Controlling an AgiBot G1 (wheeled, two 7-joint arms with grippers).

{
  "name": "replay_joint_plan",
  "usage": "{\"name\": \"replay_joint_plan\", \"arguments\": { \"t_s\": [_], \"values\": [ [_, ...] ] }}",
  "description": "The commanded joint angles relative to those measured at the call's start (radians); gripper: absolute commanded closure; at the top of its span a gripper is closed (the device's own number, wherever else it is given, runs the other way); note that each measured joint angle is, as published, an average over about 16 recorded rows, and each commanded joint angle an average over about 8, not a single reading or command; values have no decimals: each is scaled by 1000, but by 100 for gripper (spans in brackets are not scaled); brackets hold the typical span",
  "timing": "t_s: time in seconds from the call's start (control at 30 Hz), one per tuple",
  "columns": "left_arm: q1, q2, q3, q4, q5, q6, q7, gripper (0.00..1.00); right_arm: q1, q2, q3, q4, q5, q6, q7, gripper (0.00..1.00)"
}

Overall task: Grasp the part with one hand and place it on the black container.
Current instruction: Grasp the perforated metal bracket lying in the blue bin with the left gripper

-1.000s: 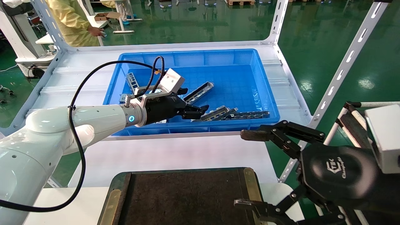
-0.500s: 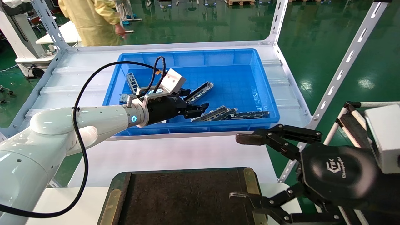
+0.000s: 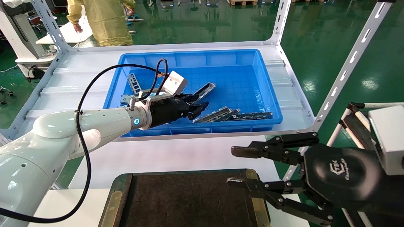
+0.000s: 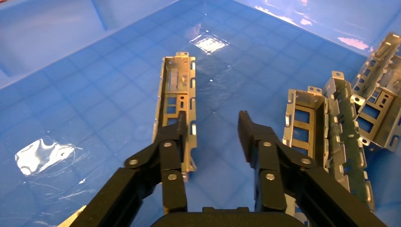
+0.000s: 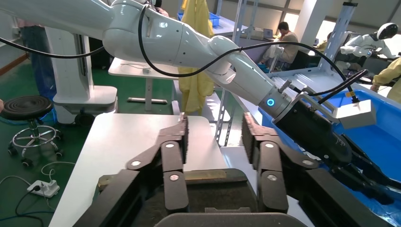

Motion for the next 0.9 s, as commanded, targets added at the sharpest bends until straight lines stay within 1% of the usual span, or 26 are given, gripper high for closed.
{"name": "replay_joint_plan", "arguments": {
  "t_s": [0.03,0.23,0.43,0.9],
  "values": [
    [1,0,8,-2,-10,-3,0,100,0,0,0,0,0,0,0,100],
    [1,-2,30,0,-36,-15,9,100,0,0,0,0,0,0,0,100],
    [-3,-4,43,2,-61,-29,48,100,0,0,0,0,0,0,0,100],
    [-40,-10,37,22,-132,-99,132,100,0,0,0,0,0,0,0,100]
  ]
}}
